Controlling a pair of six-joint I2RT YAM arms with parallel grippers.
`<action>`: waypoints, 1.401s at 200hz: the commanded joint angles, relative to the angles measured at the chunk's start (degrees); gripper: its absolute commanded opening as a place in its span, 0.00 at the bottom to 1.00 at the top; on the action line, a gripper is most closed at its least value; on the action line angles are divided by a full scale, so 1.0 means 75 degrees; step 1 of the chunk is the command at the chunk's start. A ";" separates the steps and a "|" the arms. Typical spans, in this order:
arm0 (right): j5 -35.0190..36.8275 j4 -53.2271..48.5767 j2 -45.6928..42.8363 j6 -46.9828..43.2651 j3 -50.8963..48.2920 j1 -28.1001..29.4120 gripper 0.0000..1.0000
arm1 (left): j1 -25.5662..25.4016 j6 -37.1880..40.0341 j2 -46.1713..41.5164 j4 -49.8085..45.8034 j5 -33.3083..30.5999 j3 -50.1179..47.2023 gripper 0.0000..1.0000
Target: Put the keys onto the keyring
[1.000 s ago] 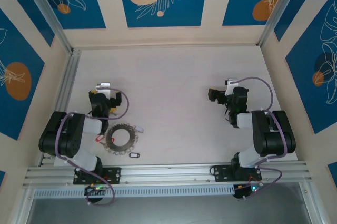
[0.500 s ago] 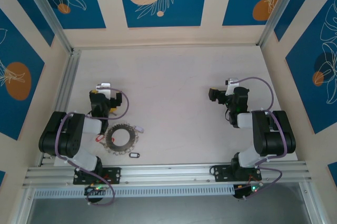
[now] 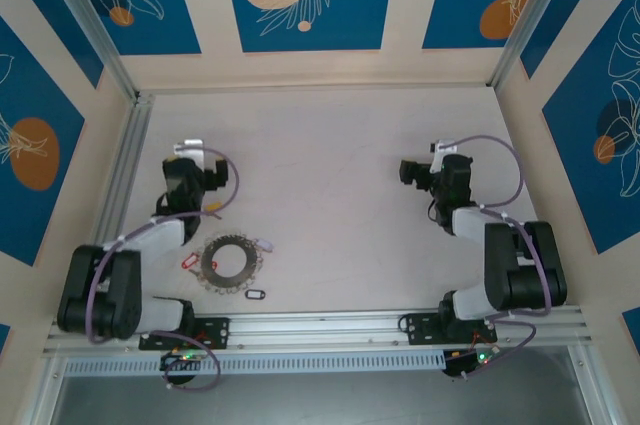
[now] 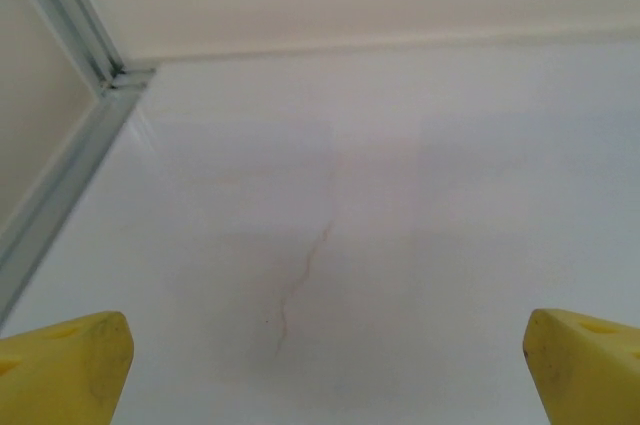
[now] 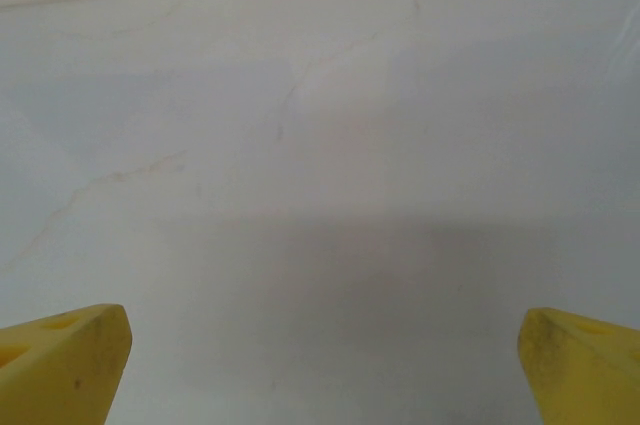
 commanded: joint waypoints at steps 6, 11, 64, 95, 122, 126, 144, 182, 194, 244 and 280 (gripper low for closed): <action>0.0528 -0.2644 -0.0817 0.0960 0.1116 0.0150 0.99 | -0.0089 -0.1946 -0.0240 -0.4952 0.0096 0.2082 1.00; 0.0455 -0.3120 -0.0907 0.1207 0.1264 0.0185 0.99 | -0.0100 -0.2148 -0.0110 -0.5605 0.0275 0.2406 1.00; -0.0180 -0.5326 -0.2149 0.1989 0.1498 0.1578 0.99 | 0.0110 -0.2849 -0.0254 -0.8878 0.0880 0.2891 1.00; -0.0062 -0.5636 -0.2136 0.1856 0.1700 0.2167 0.99 | 0.0230 -0.2860 0.0065 -0.9193 0.1303 0.2816 1.00; -0.0155 -0.5514 -0.2031 0.1734 0.1858 0.2322 0.99 | 0.0308 -0.3130 0.0582 -0.8713 0.1791 0.2563 0.93; -0.0182 -0.5459 -0.2032 0.1730 0.1853 0.2332 0.99 | 0.0308 -0.3167 0.0689 -0.8625 0.1842 0.2551 0.91; -0.0408 -0.5175 -0.2019 0.1745 0.1774 0.2335 0.99 | 0.0309 -0.3320 0.1232 -0.8237 0.1943 0.2546 0.84; -0.0749 -0.4998 -0.1905 0.1700 0.1825 0.2317 0.99 | 0.0308 -0.3461 0.2269 -0.7641 0.1636 0.2785 0.72; -0.0774 -0.4977 -0.1918 0.1702 0.1809 0.2314 0.99 | 0.0308 -0.3448 0.2505 -0.7561 0.1541 0.2862 0.70; -0.0809 -0.4904 -0.1748 0.1672 0.1839 0.2215 1.00 | 0.0298 -0.3422 0.3169 -0.7226 0.1735 0.2931 0.49; -0.0839 -0.4917 -0.1649 0.1659 0.2024 0.2125 1.00 | 0.0272 -0.3318 0.3199 -0.7204 0.1778 0.2835 0.33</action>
